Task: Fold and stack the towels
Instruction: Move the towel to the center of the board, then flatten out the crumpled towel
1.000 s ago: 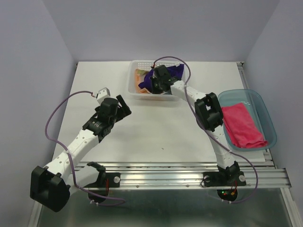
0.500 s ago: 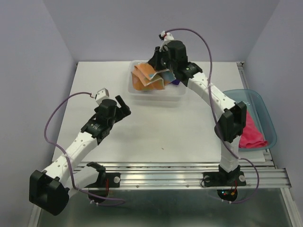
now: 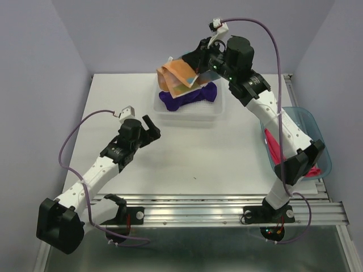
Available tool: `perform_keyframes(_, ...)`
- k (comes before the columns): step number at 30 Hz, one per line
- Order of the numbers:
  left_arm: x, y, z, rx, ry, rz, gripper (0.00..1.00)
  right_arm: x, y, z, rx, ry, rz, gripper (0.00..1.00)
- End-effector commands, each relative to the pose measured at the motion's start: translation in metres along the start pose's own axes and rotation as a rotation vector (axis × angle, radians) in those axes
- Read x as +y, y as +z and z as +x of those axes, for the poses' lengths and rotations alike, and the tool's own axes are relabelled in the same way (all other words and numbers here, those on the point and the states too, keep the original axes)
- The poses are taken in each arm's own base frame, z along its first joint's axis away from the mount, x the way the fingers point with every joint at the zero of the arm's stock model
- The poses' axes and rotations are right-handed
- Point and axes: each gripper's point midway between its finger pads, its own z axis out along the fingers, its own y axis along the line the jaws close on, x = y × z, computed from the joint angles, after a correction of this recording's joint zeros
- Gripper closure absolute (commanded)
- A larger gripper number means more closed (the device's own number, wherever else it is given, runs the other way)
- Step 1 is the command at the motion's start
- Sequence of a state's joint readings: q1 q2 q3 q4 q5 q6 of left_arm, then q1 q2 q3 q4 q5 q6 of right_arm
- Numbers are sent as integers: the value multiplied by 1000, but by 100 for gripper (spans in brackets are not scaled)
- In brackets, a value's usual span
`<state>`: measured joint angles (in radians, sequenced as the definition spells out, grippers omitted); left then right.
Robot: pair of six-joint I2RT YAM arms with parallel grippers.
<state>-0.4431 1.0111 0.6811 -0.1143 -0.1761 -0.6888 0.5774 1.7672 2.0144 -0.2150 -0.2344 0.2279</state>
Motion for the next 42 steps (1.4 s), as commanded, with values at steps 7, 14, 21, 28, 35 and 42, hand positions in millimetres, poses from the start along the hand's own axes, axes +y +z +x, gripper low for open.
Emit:
perform_keyframes(7,1,-8,4,-12,-47,34,1,44,-71,65,94,15,-111,97)
perform_keyframes(14,19,-15,25,19,-81,18,1,-41,-164,198,191,191,369,27)
perform_keyframes(21,30,-10,59,102,-98,34,1,-59,-225,259,314,285,538,0)
perform_keyframes(28,19,14,76,168,-93,77,1,-68,-231,330,522,312,608,0)
perform_keyframes(35,-33,15,98,213,70,170,1,-47,-216,358,576,313,558,0)
perform_keyframes(42,-56,24,104,212,150,223,1,-32,-213,381,569,410,537,0)
